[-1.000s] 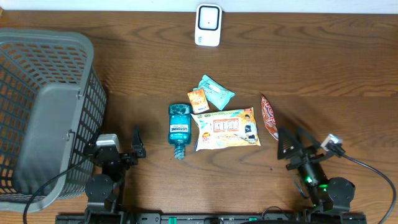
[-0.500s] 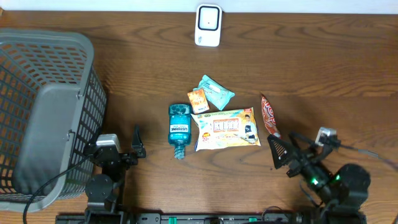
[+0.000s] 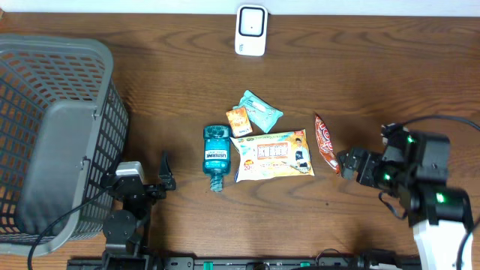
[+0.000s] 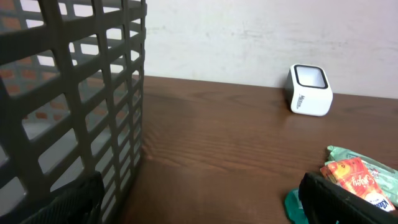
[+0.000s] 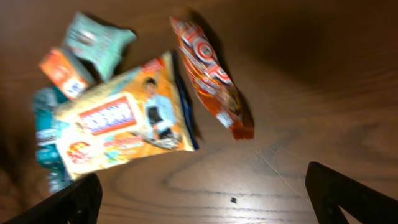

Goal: Scan the item barcode
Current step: 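Reach the right gripper to the red TOP bar and grasp it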

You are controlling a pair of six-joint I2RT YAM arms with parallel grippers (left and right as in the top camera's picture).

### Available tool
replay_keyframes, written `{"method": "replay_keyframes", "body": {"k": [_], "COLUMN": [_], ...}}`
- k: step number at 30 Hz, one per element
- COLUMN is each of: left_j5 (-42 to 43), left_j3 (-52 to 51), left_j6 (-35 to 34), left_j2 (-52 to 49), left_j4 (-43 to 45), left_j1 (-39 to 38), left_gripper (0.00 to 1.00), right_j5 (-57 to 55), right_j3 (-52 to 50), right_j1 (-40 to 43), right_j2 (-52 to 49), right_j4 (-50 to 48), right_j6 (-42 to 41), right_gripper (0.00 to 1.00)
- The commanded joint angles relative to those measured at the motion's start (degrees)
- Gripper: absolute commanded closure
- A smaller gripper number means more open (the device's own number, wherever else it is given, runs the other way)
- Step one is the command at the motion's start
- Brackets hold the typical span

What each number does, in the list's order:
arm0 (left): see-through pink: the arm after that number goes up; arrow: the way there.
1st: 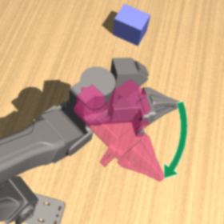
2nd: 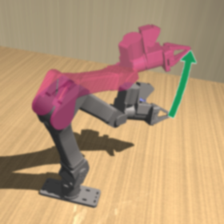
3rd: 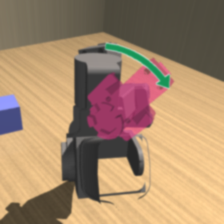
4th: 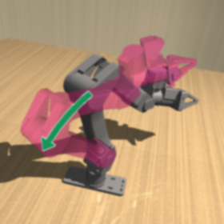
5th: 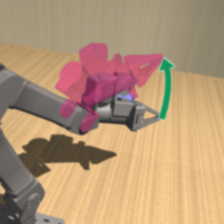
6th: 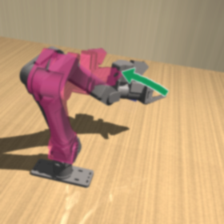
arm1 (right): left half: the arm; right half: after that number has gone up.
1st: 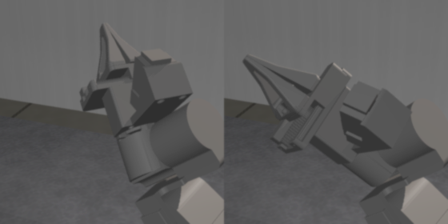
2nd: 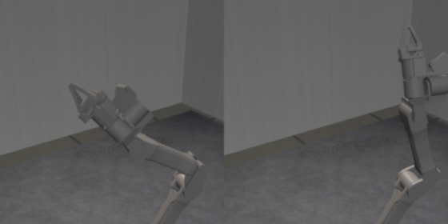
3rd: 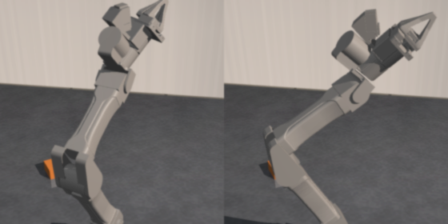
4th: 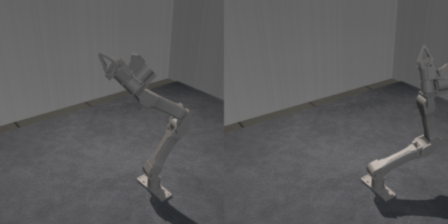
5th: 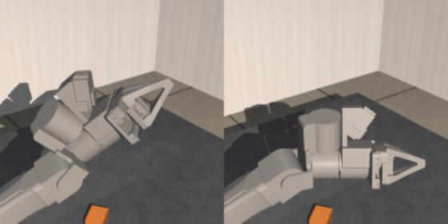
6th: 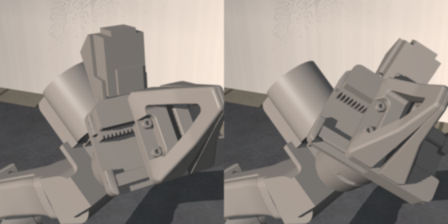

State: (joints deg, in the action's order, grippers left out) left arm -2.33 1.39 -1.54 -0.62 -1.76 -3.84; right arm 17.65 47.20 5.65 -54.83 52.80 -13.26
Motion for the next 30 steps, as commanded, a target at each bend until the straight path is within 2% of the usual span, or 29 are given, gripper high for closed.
{"method": "replay_keyframes", "body": {"k": [1, 5, 12, 16, 22, 26, 28, 30], "left_j5": [-1.6, -1.57, -1.6, -1.6, -1.57, -1.57, -1.57, -1.57], "left_j3": [-1.16, -1.16, -1.16, -1.16, -1.16, -1.16, -1.16, -1.16], "left_j6": [-0.48, -0.48, -0.48, -0.48, -0.48, -0.48, -0.48, -0.48], "left_j2": [0.39, 0.39, 0.39, 0.39, 0.39, 0.39, 0.39, 0.39], "left_j4": [-2.03, -2.03, -2.03, -2.03, -2.03, -2.03, -2.03, -2.03], "left_j1": [0.28, 0.28, 0.28, 0.28, 0.28, 0.28, 0.28, 0.28], "left_gripper": [0.0, 0.0, 0.0, 0.0, 0.0, 0.0, 0.0, 0.0], "right_j5": [2.64, -4.48, -18.1, -28.15, -27.76, -27.58, -27.58, -27.58], "right_j3": [0.61, 0.61, 0.61, 0.61, 0.61, 0.61, 0.61, 0.61], "right_j1": [-0.13, -2.47, -16.9, -20.81, -20.85, -20.87, -20.87, -20.87], "right_j2": [-6.75, -15.21, -24.98, -29.31, -34.82, -36.28, -36.94, -37.38], "right_j4": [-3.34, -5.33, -10.01, -12.11, -14.95, -16.35, -17.51, -18.64], "right_j6": [2.47, 4.04, 2.34, -0.44, -5.03, -5.16, -5.16, -5.16], "right_gripper": [0.01, 0.01, 0.01, 0.01, 0.01, 0.03, 0.08, 0.21]}}
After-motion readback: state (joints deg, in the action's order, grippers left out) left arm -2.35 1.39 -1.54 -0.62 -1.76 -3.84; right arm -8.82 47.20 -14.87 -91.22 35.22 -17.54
